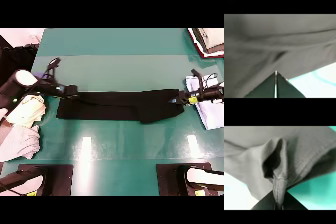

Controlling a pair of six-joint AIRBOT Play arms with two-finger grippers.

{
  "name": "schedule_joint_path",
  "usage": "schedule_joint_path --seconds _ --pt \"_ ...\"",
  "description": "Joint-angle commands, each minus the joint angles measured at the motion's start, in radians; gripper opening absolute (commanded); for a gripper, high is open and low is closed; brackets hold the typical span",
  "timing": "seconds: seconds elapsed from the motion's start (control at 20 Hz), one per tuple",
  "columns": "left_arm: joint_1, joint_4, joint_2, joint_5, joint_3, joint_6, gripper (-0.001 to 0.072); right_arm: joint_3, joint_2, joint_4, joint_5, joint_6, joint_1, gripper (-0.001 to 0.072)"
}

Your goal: Fold the shirts.

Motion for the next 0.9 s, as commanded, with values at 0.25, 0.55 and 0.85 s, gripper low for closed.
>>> schedule_joint_path --seconds 0.25,0.55,0.85 --pt "-0.332 -0.011 -0.424 0.076 0.340 -0.018 0.0024 0.404 0.056 0.005 0.145 0.218 0.297 0.0020" --pt "-0.356 -0.027 -0.556 0.070 0.435 -0.018 0.0023 0.672 -0.047 0.005 0.179 0.314 0.500 0.0020" --pt "-0.356 -0.019 -0.556 0.066 0.435 -0.008 0.0023 0.912 -0.204 0.004 0.187 0.354 0.636 0.0020"
